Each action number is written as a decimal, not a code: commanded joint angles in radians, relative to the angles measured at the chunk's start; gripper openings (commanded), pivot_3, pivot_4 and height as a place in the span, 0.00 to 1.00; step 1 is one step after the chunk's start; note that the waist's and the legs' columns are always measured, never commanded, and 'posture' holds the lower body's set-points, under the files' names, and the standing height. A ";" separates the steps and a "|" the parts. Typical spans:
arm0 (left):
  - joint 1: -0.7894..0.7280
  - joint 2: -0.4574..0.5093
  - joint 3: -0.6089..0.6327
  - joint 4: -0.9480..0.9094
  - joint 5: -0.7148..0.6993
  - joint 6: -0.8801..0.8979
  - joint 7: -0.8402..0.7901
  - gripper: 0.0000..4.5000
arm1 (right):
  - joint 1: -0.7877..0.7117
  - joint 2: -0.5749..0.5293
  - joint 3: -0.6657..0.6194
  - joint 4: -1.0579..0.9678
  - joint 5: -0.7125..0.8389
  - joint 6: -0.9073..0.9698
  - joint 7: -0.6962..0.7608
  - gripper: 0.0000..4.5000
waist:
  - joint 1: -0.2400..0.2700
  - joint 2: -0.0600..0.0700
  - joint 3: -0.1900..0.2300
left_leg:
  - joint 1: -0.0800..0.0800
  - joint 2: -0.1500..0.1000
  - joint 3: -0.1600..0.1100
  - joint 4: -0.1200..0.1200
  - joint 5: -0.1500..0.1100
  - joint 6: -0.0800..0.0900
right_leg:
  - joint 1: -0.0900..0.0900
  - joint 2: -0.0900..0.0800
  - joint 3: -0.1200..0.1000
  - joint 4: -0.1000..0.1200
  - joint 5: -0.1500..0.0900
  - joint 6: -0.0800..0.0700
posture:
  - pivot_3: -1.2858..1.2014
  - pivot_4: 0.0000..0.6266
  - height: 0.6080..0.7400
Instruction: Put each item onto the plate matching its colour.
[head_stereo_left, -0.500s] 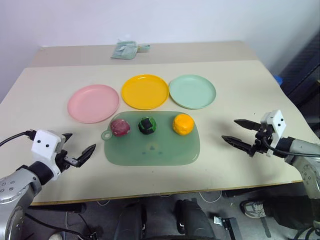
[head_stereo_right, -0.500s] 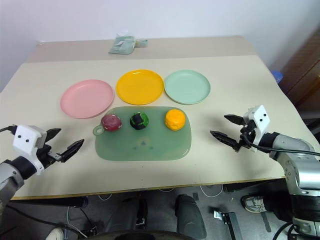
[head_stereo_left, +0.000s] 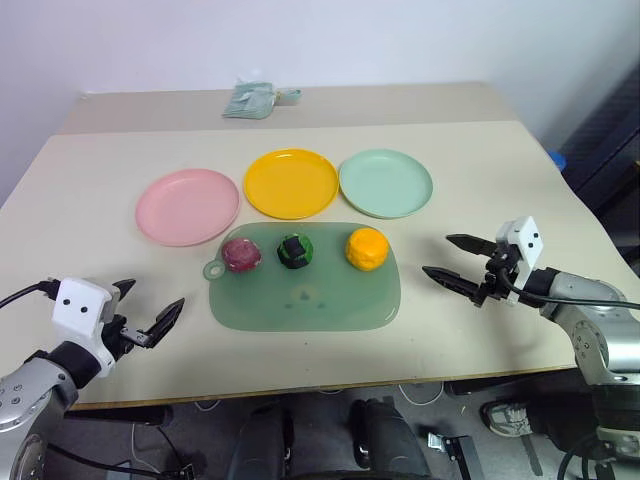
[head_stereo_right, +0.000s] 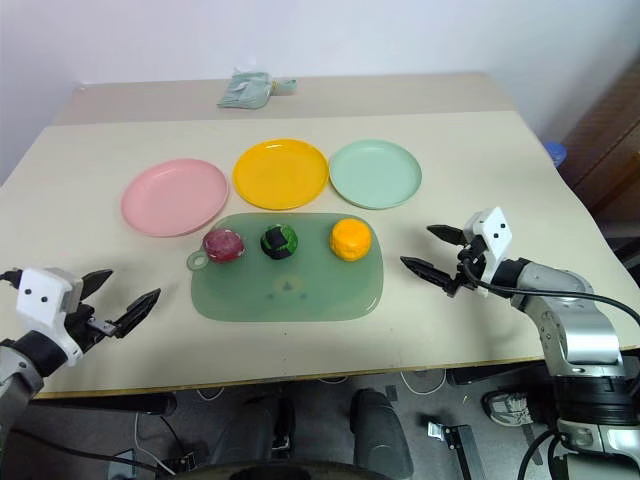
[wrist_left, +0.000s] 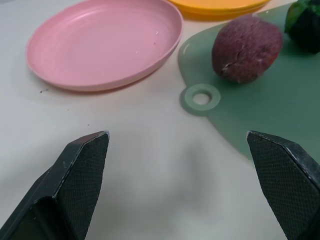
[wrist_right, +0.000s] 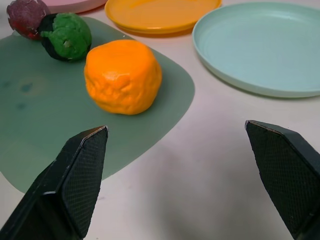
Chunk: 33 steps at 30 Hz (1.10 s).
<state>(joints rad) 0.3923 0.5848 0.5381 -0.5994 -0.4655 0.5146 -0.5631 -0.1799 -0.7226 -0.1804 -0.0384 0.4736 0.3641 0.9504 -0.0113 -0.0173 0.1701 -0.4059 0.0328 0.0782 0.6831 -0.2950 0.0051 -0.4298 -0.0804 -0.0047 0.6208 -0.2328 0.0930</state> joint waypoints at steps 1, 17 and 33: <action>0.008 -0.004 0.009 -0.009 0.010 -0.040 -0.004 1.00 | -0.029 0.021 -0.001 -0.025 -0.006 -0.016 -0.023 0.99 | 0.000 0.000 0.000 | 0.000 0.000 0.000 0.000 0.000 0.000 | 0.000 0.000 0.000 0.000 0.000 0.000 | 0.52 0.24 1.00; -0.255 0.089 -0.184 0.133 0.010 -0.009 -0.077 1.00 | 0.076 0.064 0.014 -0.339 0.105 0.159 -0.109 0.99 | 0.001 0.000 0.000 | 0.001 0.000 0.000 0.001 0.000 0.000 | 0.001 0.000 0.000 0.002 0.000 0.000 | 0.52 0.24 1.00; -0.638 0.116 -0.519 0.396 0.164 -0.021 -0.170 1.00 | 0.112 0.103 0.104 -0.593 0.178 0.265 -0.221 0.99 | 0.000 -0.001 -0.001 | 0.001 -0.002 0.000 0.001 0.000 0.000 | 0.001 0.001 0.000 0.004 0.000 0.001 | 0.52 0.24 1.00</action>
<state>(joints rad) -0.2372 0.6866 0.0386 -0.2019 -0.3235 0.5053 -0.7181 -0.0623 -0.6263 -0.0765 -0.5869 0.6340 0.6320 0.7417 -0.0108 -0.0183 0.1693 -0.4044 0.0310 0.0781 0.6839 -0.2949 0.0051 -0.4291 -0.0797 -0.0049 0.6245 -0.2325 0.0938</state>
